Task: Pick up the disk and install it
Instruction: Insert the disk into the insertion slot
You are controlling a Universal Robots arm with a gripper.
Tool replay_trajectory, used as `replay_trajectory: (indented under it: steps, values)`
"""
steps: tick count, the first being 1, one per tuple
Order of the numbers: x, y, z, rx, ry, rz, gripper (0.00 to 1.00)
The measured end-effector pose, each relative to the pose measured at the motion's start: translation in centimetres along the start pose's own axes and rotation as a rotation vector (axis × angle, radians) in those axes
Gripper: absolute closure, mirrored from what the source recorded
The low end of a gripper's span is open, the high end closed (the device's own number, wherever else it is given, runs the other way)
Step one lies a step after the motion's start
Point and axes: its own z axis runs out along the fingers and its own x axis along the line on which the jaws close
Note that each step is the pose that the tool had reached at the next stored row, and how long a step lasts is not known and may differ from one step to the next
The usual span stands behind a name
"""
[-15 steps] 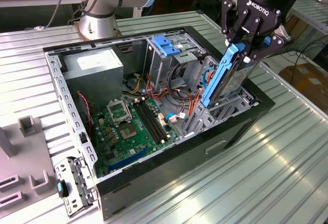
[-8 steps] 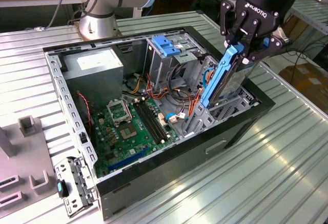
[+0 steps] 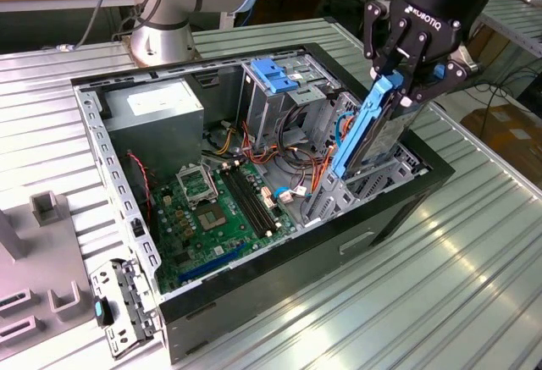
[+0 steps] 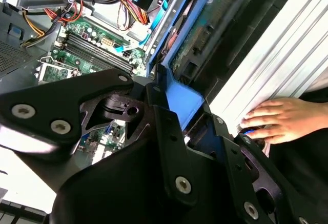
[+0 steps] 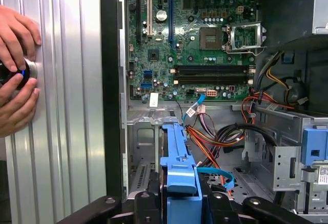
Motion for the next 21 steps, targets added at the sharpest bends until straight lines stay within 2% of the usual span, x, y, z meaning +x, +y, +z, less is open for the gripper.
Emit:
replay_trajectory:
  steps: [1,8,11,12,14,21]
  values:
    - [0.00,0.00,0.00,0.0000,0.0000,0.000,0.55]
    - [0.00,-0.02,0.17,0.0000,-0.0002,0.000,0.57]
    - [0.03,-0.34,0.98,0.0000,-0.0001,0.001,0.76]
    - [0.04,-0.47,1.17,0.0000,-0.0002,0.001,0.76]
    - [0.08,-0.86,1.62,0.0000,0.0002,0.003,0.88]
    - [0.10,-2.15,3.44,-0.0003,0.0012,0.016,0.89]
